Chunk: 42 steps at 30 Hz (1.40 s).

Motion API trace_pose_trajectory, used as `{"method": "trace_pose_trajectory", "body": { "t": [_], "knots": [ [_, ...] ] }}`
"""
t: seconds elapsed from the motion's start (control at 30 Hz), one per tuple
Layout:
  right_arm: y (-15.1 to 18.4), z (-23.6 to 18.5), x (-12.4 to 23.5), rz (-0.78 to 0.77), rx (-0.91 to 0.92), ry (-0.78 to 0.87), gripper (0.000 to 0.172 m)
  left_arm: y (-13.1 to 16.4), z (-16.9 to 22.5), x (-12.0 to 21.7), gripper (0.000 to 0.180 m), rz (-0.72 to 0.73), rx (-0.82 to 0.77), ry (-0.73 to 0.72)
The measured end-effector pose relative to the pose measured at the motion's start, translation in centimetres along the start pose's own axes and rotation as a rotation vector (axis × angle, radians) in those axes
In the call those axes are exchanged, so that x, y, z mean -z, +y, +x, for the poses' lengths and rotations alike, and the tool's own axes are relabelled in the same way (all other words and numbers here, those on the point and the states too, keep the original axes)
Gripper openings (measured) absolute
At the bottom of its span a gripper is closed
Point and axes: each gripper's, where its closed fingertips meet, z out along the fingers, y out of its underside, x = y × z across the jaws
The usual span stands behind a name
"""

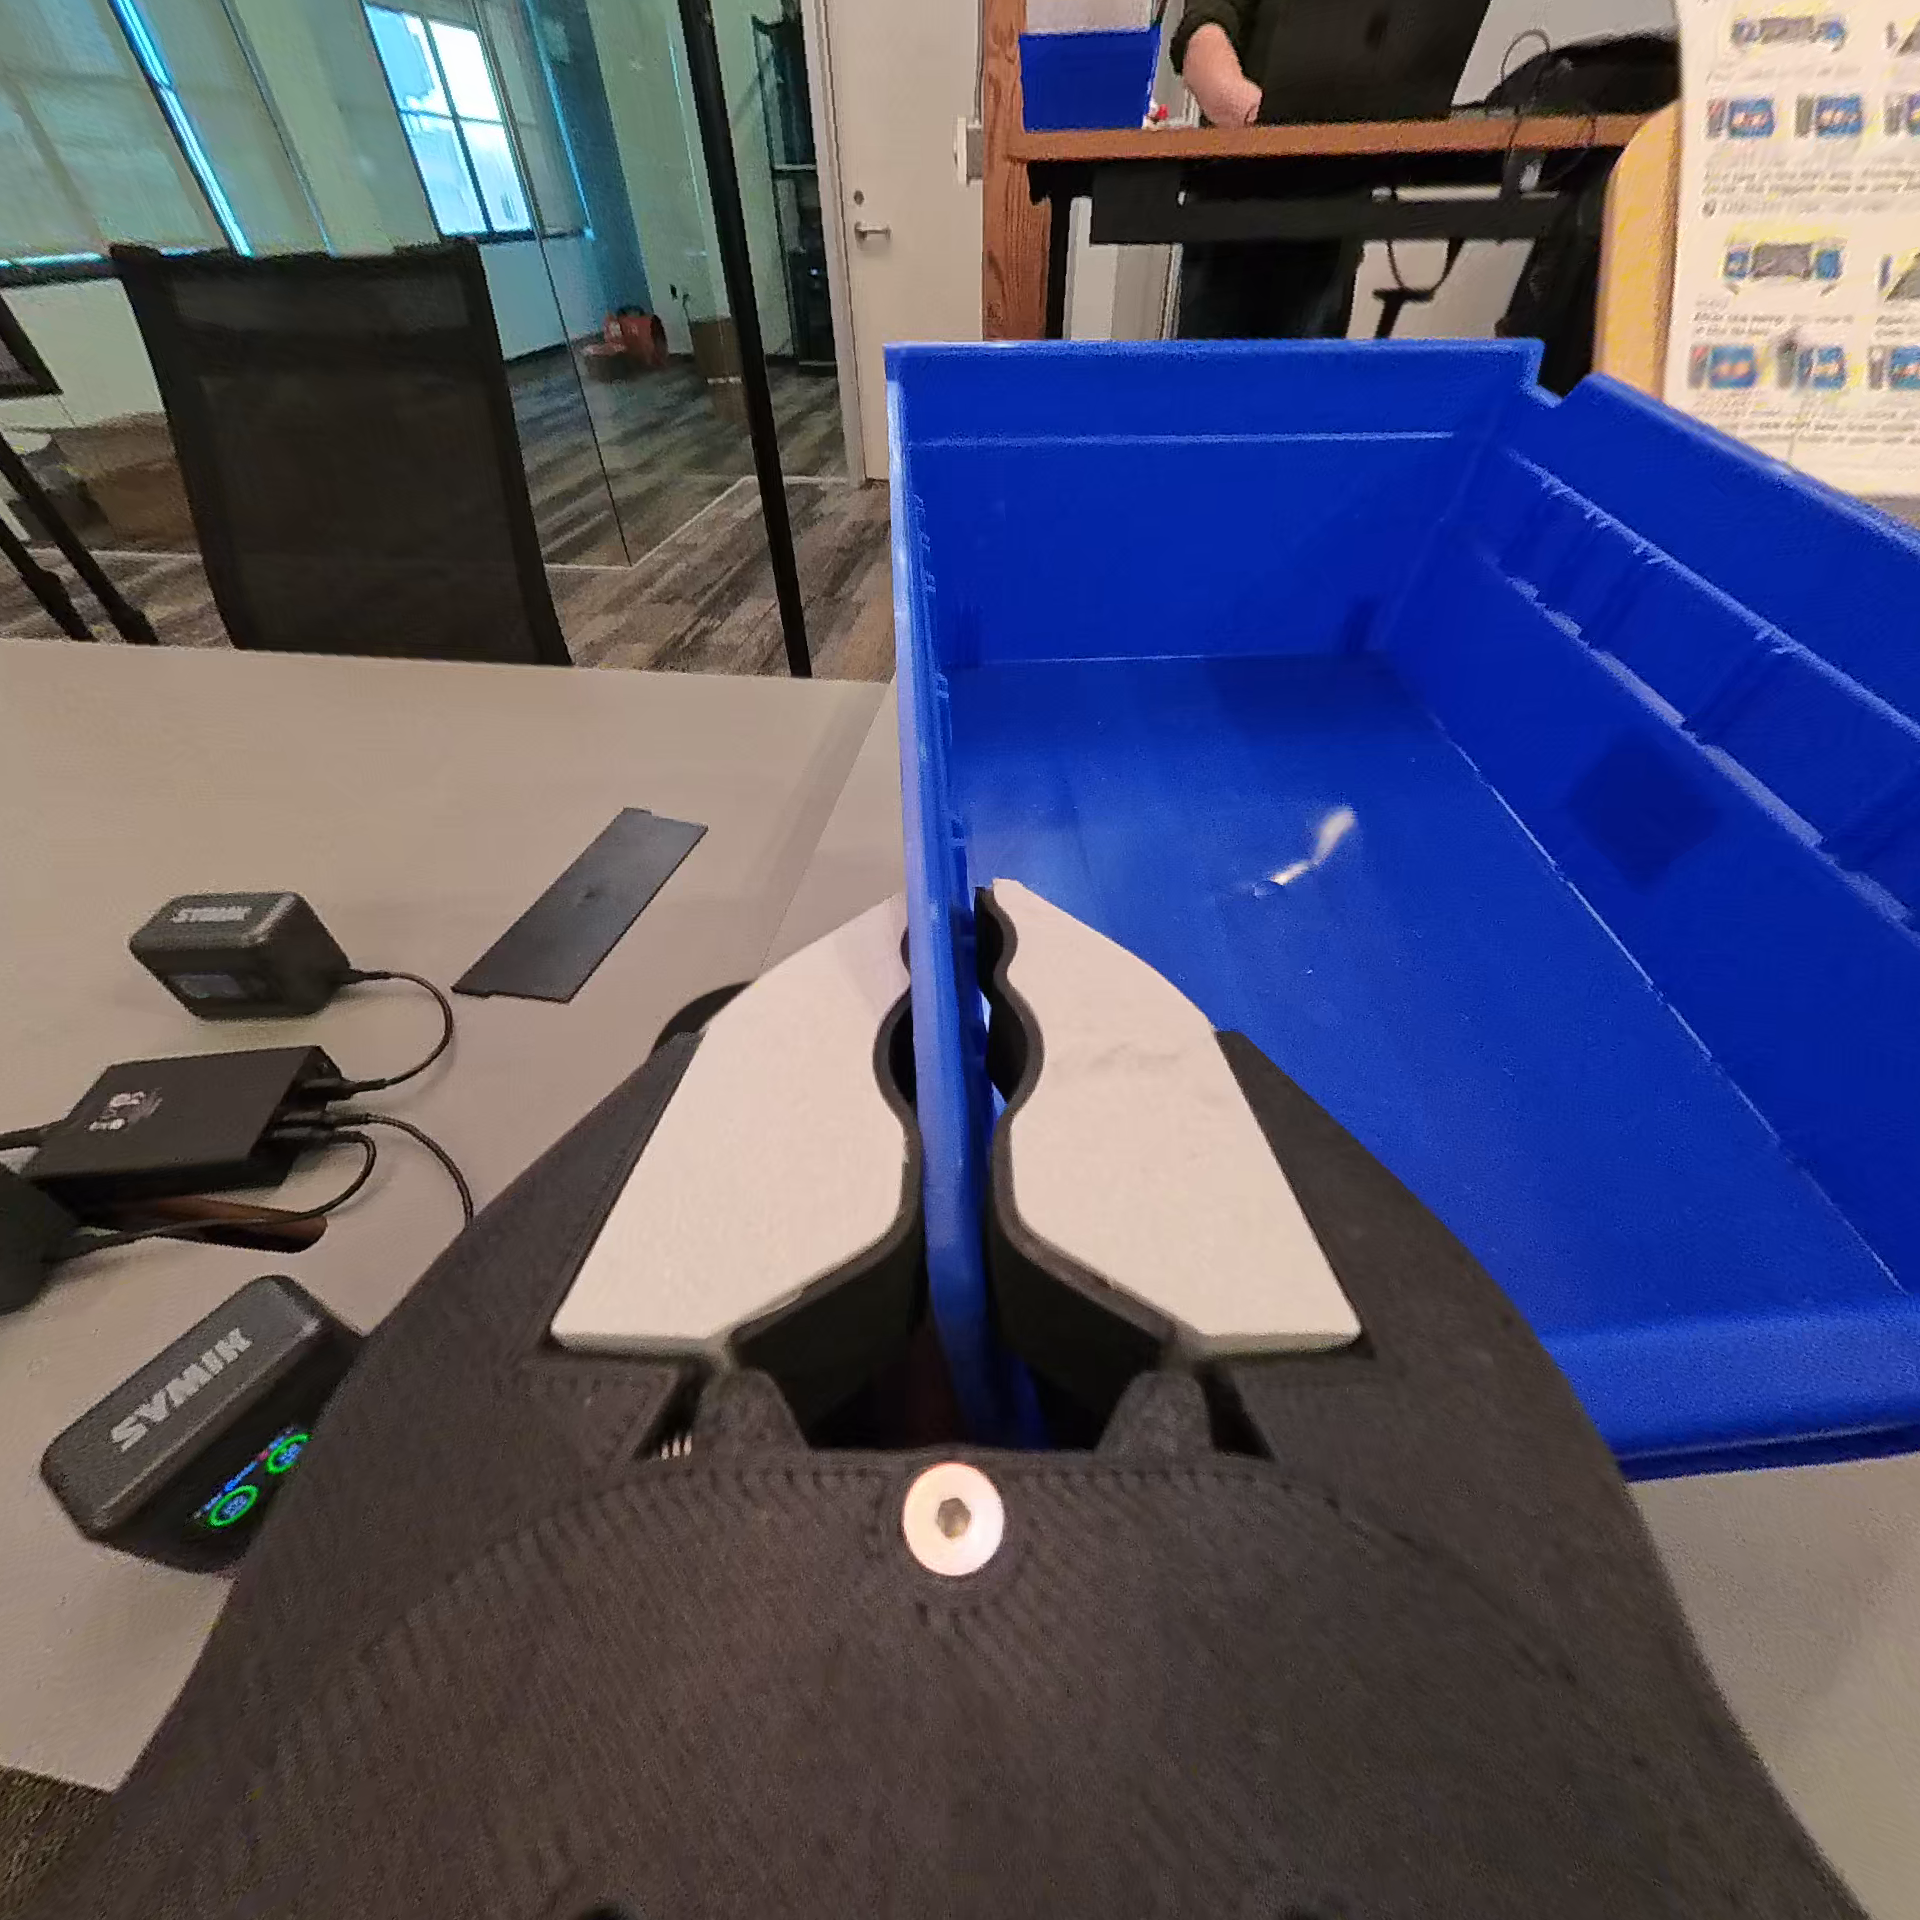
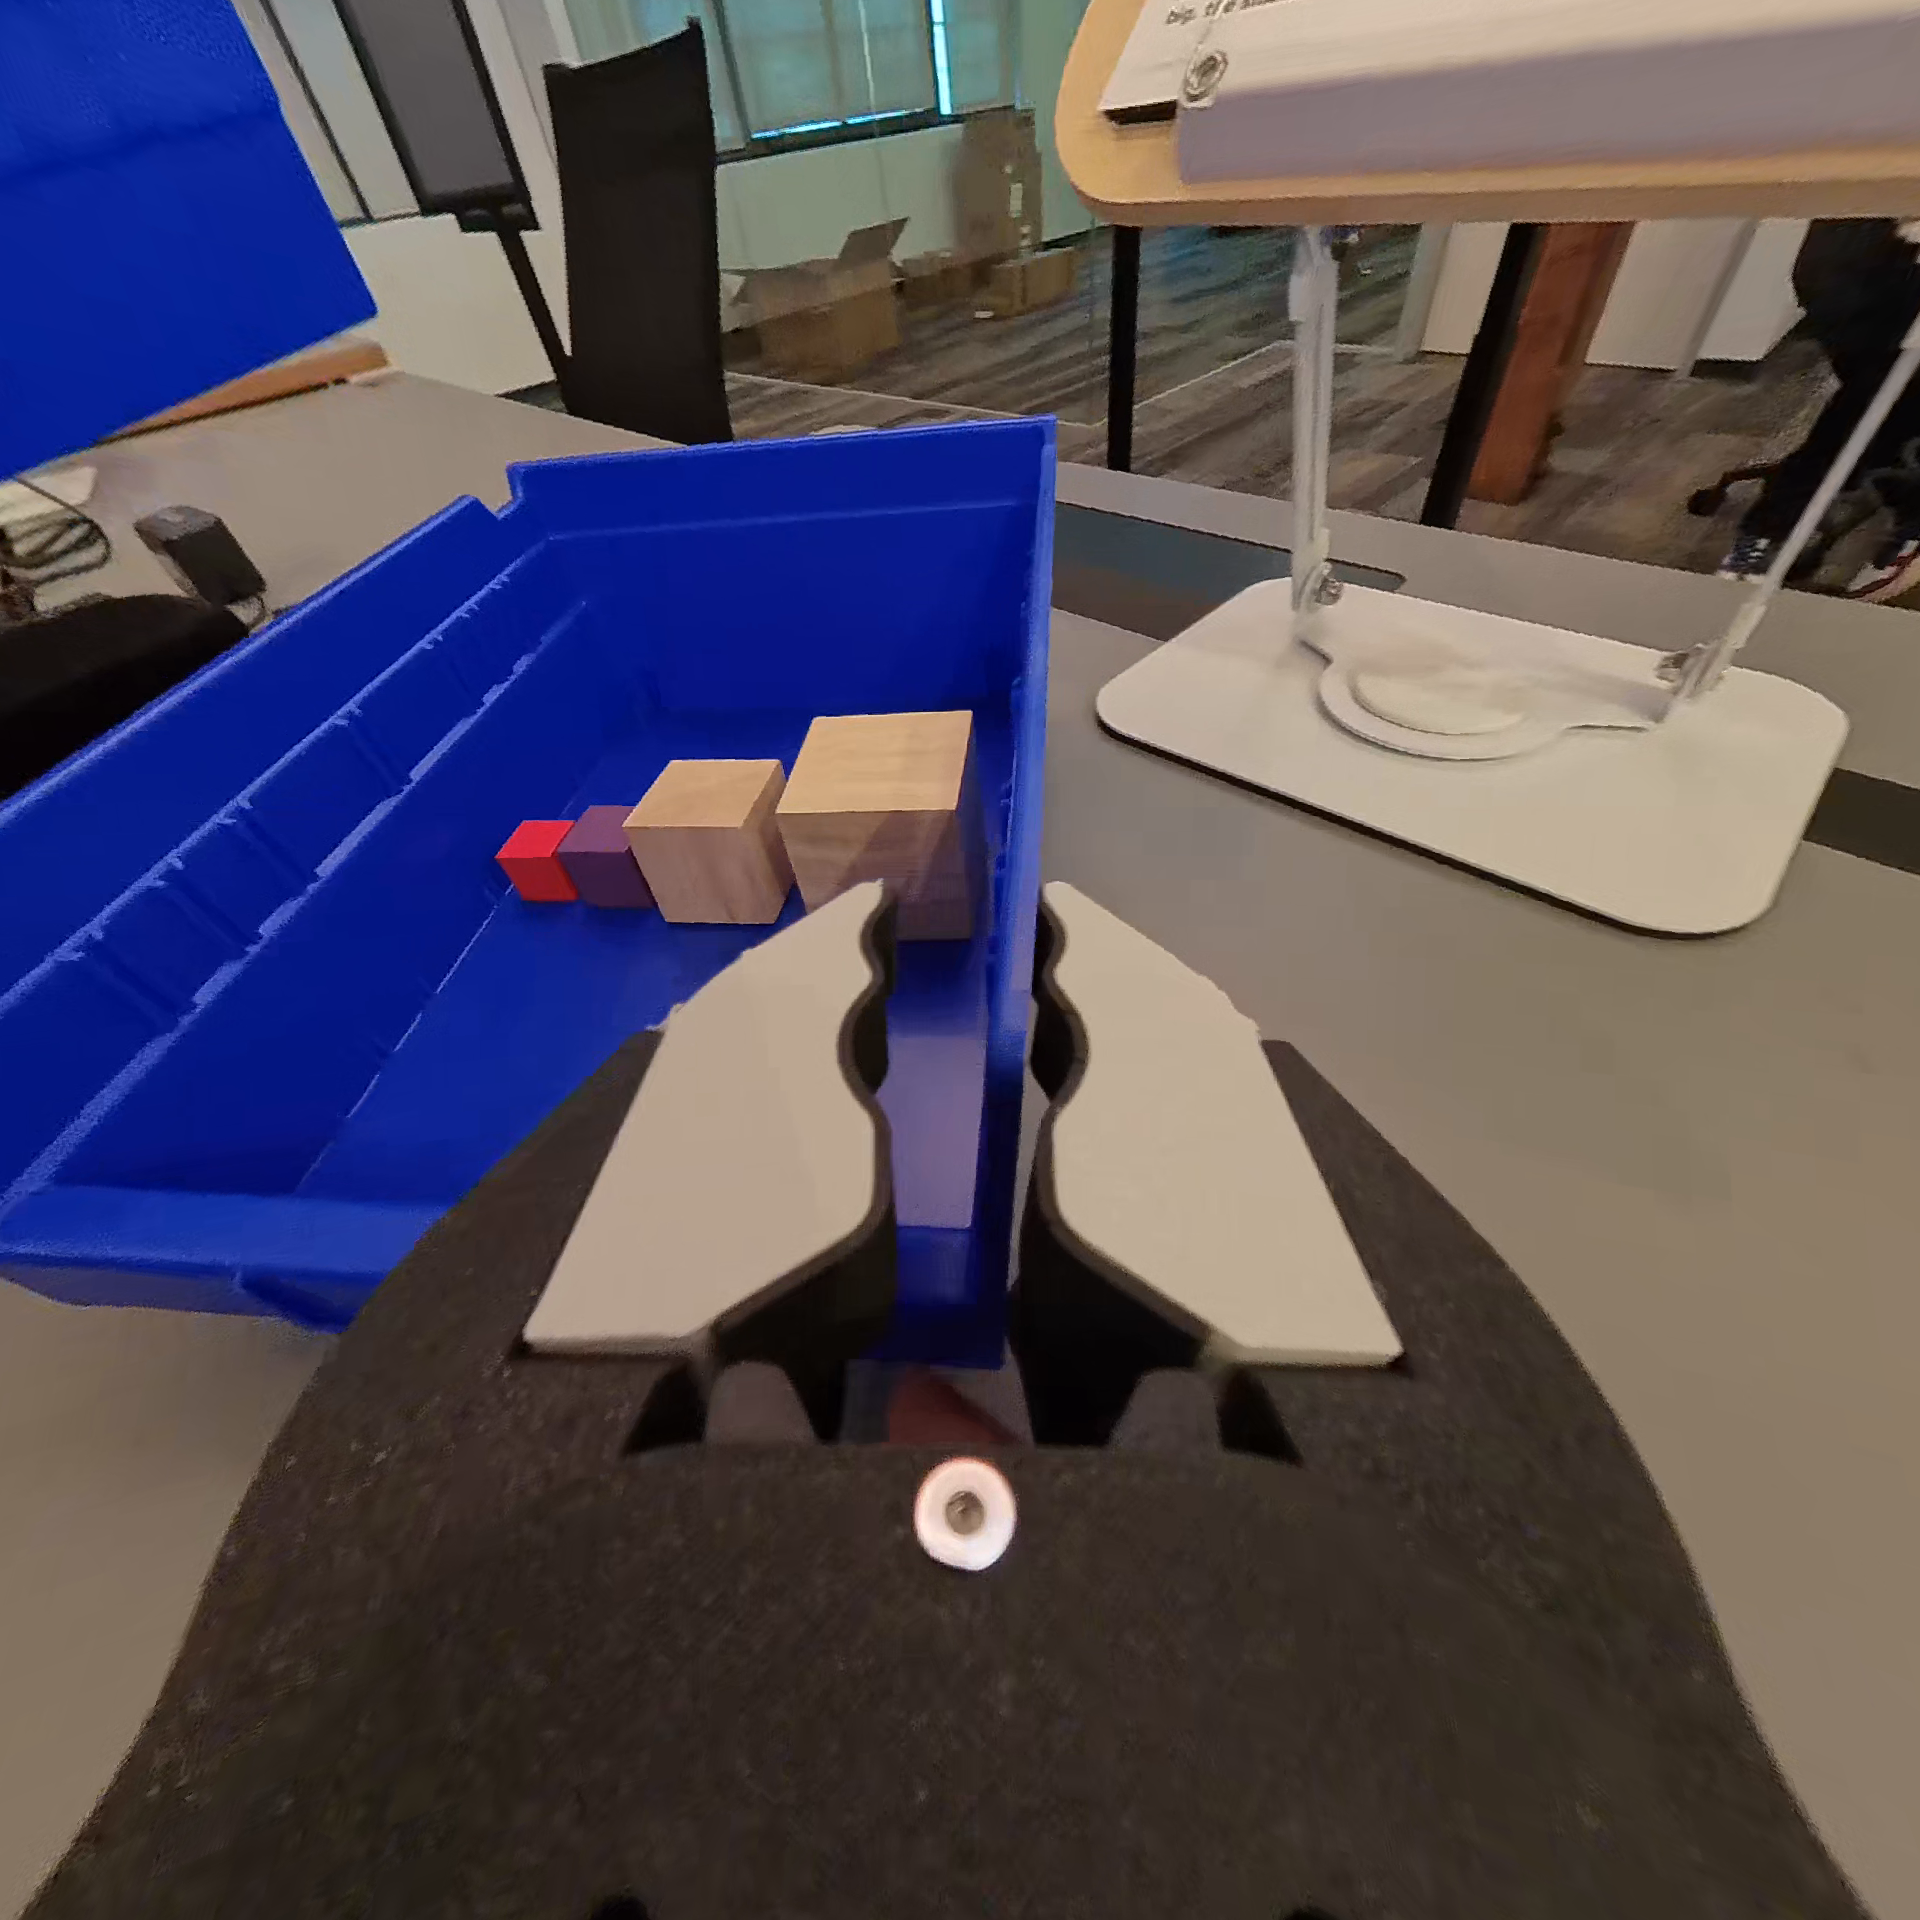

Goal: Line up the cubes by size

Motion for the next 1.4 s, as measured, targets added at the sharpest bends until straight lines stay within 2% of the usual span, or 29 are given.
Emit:
{"method": "trace_pose_trajectory", "body": {
  "t": [0.13,0.3,0.43,0.57,0.67,0.77,0.9,1.0,1.17,1.4],
  "knots": [
    [0.0,0.5,0.6,0.000,-0.004,0.003,0.044,-2.6,1.6,0.6,0.005,0.037,-0.006,0.025],
    [-0.8,2.4,5.1,0.037,0.036,0.059,0.049,-5.9,6.7,0.1,0.005,0.083,-0.029,0.137],
    [-1.4,3.4,10.1,0.072,0.042,0.092,0.045,-7.9,14.2,-1.3,0.005,0.112,-0.038,0.312],
    [-1.1,5.3,15.2,0.083,0.023,0.157,0.044,-7.9,23.9,-3.0,0.005,0.096,-0.037,0.542],
    [-0.4,6.9,19.0,0.095,0.009,0.215,0.043,-6.4,31.4,-3.8,0.005,0.058,-0.019,0.687],
    [0.7,8.3,22.5,0.085,-0.027,0.273,0.043,-3.6,38.6,-4.0,0.005,-0.021,0.003,0.805],
    [2.0,9.8,27.2,0.104,-0.068,0.359,0.042,1.6,46.5,-3.4,0.006,-0.150,-0.023,0.896],
    [2.9,10.8,30.4,0.118,-0.093,0.432,0.040,4.2,51.0,-2.8,0.005,-0.183,-0.042,0.934],
    [4.4,12.6,34.6,0.110,-0.134,0.548,0.041,6.7,55.4,-3.1,0.005,-0.191,-0.091,0.961],
    [6.5,13.1,38.0,0.107,-0.185,0.625,0.039,9.8,57.8,-5.4,0.005,-0.195,-0.113,0.908]
  ]
}}
